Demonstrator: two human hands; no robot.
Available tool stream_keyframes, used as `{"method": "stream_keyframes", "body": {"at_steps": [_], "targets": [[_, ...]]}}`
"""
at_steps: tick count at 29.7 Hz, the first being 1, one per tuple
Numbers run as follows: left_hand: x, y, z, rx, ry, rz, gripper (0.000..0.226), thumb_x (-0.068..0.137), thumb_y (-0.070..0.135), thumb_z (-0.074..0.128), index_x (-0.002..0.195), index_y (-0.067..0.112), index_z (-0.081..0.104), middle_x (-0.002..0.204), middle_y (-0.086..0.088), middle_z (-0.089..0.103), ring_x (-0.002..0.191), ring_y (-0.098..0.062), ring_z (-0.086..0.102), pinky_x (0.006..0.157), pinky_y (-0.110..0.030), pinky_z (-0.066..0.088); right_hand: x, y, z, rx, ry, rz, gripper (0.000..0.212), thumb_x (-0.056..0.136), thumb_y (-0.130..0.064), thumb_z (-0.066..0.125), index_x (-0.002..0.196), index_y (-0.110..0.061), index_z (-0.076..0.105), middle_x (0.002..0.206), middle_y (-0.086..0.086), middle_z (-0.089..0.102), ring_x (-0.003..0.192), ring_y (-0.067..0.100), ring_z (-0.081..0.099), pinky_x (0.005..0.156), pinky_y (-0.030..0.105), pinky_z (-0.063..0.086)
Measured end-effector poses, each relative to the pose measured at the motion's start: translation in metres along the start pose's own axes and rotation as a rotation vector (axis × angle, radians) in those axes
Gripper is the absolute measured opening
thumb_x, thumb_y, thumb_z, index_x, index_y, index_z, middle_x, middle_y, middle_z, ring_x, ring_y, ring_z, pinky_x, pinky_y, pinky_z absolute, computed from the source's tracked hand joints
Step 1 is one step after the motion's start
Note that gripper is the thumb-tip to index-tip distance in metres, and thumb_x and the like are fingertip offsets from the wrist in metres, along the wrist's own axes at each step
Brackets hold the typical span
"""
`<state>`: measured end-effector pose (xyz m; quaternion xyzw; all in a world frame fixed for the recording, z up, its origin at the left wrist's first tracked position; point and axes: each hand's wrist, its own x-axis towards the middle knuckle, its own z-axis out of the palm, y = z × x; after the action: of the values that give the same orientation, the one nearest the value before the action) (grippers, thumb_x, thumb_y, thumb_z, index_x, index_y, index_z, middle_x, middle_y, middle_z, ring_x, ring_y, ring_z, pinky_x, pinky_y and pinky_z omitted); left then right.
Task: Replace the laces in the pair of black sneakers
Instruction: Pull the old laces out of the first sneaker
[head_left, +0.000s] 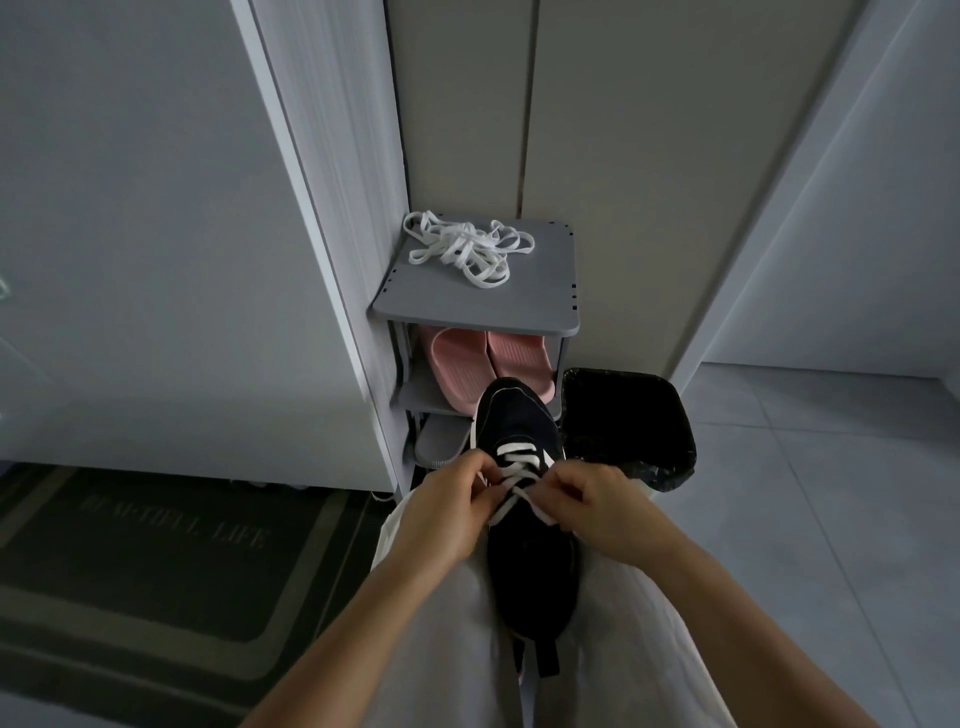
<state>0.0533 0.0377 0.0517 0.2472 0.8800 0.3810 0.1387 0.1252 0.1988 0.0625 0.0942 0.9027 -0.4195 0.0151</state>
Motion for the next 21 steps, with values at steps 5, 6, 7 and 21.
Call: {"method": "stream_keyframes", "body": {"at_steps": [5,6,7,21], "targets": [[0.007,0.008,0.004,0.08,0.032,0.027,0.016,0.086,0.023,0.064,0.098,0.012,0.062,0.09,0.003,0.06,0.079,-0.012,0.058,0.071,-0.024,0.043,0.005,-0.002,0.003,-0.029,0.089,0.151,0.006,0.085,-0.024,0.064,0.087,-0.021,0.059,0.067,-0.006,0.061,0.053,-0.002,0.055,0.054,0.013,0.043],[0.008,0.009,0.003,0.103,0.033,0.025,0.016,0.086,0.024,0.063,0.098,0.012,0.062,0.094,0.001,0.059,0.083,-0.015,0.058,0.072,-0.025,0.043,0.006,-0.001,0.004,-0.064,0.09,0.146,0.008,0.084,-0.025,0.066,0.089,-0.021,0.061,0.073,-0.006,0.062,0.063,0.001,0.058,0.062,0.018,0.047],[0.008,0.009,0.003,0.123,0.04,0.028,0.016,0.087,0.023,0.062,0.097,0.011,0.062,0.094,0.002,0.057,0.084,-0.015,0.058,0.071,-0.023,0.042,0.008,-0.002,0.004,-0.077,0.099,0.145,0.01,0.084,-0.025,0.066,0.092,-0.018,0.064,0.079,-0.005,0.062,0.073,0.007,0.06,0.07,0.024,0.051],[0.022,0.02,-0.025,-0.471,-0.135,-0.178,0.011,0.088,0.016,0.061,0.083,0.017,0.051,0.071,0.001,0.056,0.058,-0.007,0.048,0.05,-0.014,0.038,0.012,-0.007,-0.01,0.092,0.165,0.159,0.011,0.085,-0.01,0.059,0.077,-0.017,0.059,0.076,-0.003,0.062,0.071,0.01,0.059,0.074,0.027,0.05]]}}
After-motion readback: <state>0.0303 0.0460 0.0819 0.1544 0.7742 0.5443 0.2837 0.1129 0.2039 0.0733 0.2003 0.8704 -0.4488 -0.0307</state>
